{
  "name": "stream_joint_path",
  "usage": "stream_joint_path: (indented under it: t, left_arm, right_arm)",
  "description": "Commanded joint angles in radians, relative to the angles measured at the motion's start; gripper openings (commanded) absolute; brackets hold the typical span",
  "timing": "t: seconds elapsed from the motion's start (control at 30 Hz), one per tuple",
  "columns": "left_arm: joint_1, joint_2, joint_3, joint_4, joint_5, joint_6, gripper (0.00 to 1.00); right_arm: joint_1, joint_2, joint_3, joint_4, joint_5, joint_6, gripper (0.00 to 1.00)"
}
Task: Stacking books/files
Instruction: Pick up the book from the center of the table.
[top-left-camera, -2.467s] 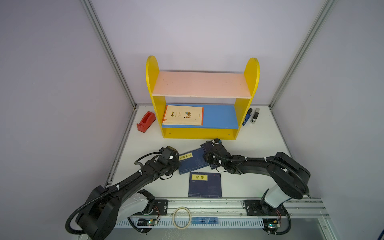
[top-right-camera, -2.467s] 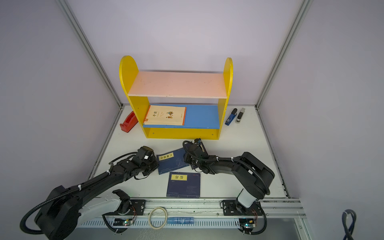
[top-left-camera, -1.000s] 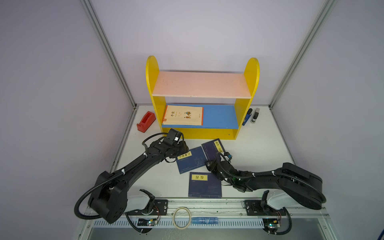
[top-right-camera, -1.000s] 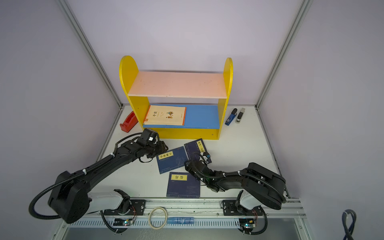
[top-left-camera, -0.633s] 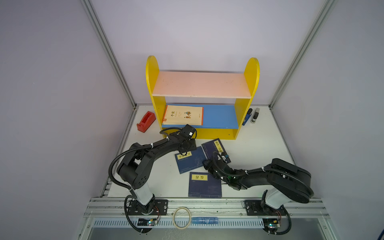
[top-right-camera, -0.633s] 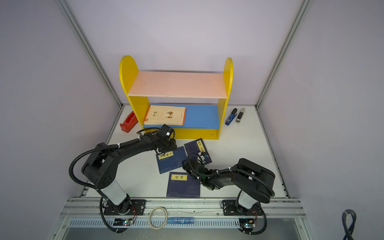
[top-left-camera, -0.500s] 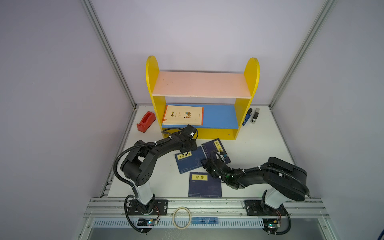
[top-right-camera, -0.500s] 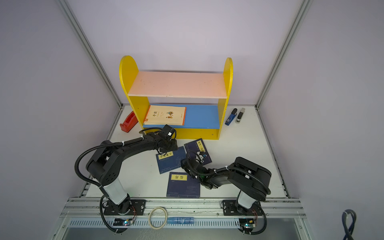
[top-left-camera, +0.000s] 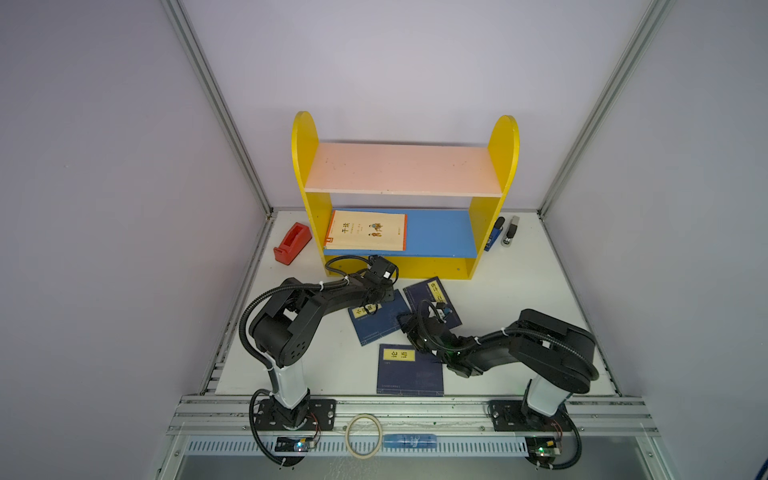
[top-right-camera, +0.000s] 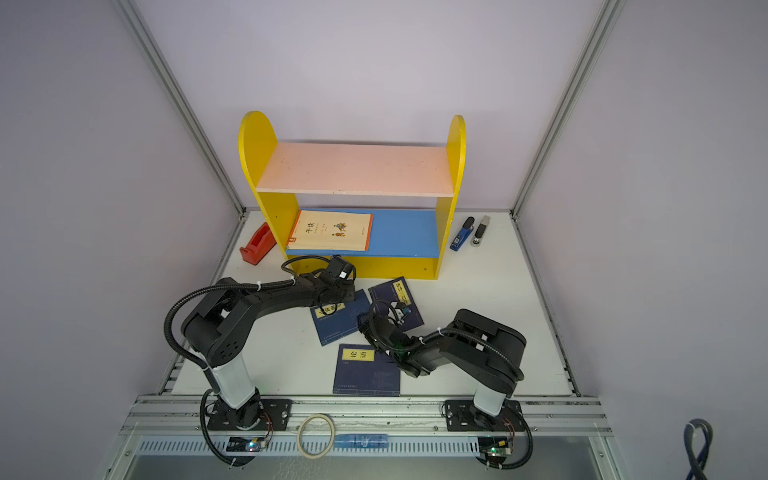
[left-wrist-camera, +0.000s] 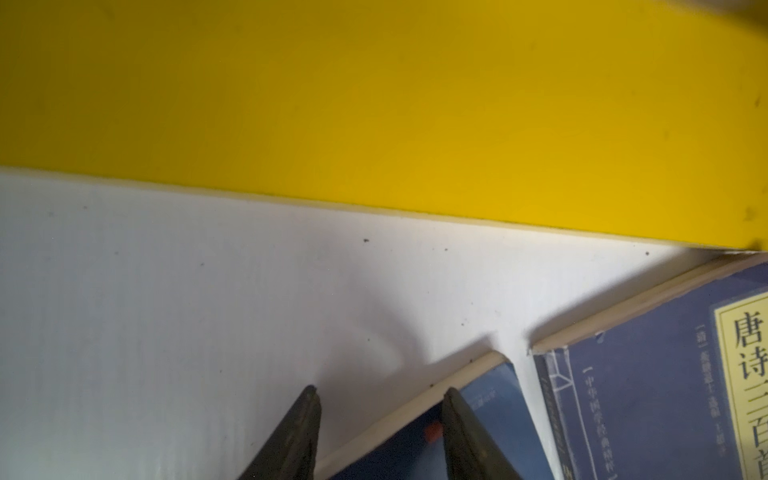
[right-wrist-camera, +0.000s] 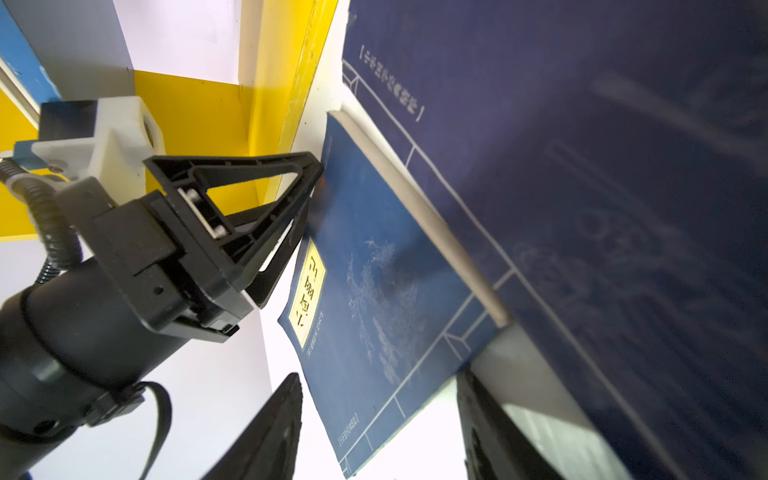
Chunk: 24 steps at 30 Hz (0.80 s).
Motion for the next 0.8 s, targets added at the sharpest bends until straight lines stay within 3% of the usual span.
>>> stream_joint_path:
  t: [0.0,0.17,0.57,0.77]
  left_arm:
    - [0.0,0.036,-0.033,-0.08,0.107,-0.022,0.48]
    - [-0.002,0.026,-0.042,-0.07,0.129,-0.018,0.44]
    - [0.003,0.011,-0.061,-0.04,0.184,-0.03,0.4]
    - [0.004,-0.03,-0.073,-0.043,0.192,-0.037,0.4]
  right_arm:
    - [0.001,0.015,0.023,0.056,0.014,0.013,0.61]
    - [0.001,0.015,0.039,0.142,0.035,-0.001,0.6]
    - [0.001,-0.022,0.058,0.122,0.134,-0.06,0.6]
    - [0.001,0.02,0.023,0.151,0.175,-0.023,0.51]
